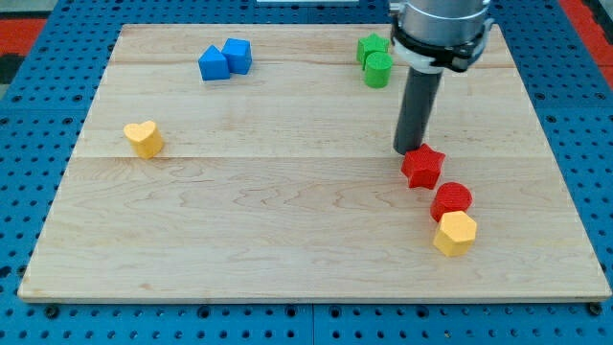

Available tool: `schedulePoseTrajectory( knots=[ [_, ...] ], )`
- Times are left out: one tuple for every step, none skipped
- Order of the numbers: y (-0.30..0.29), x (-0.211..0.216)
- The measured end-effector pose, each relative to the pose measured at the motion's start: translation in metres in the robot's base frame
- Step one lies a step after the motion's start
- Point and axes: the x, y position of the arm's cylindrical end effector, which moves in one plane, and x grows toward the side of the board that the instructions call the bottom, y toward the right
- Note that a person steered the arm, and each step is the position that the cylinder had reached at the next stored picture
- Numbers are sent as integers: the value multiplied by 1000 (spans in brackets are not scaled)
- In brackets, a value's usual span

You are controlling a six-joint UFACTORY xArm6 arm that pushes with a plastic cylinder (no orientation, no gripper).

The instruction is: Move the green blocks into the red star

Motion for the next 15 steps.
schedulePoseTrajectory(
  knots=[
    [11,9],
    [18,-8],
    [101,-81],
    [114,-169],
    [95,-224],
    [32,-250],
    [-34,-208],
    [-89,-220],
    [-89,-192],
    [-78,-153],
    [-29,-143],
    [-20,-168],
    [-7,-151],
    [17,-138],
    [39,-133]
  ],
)
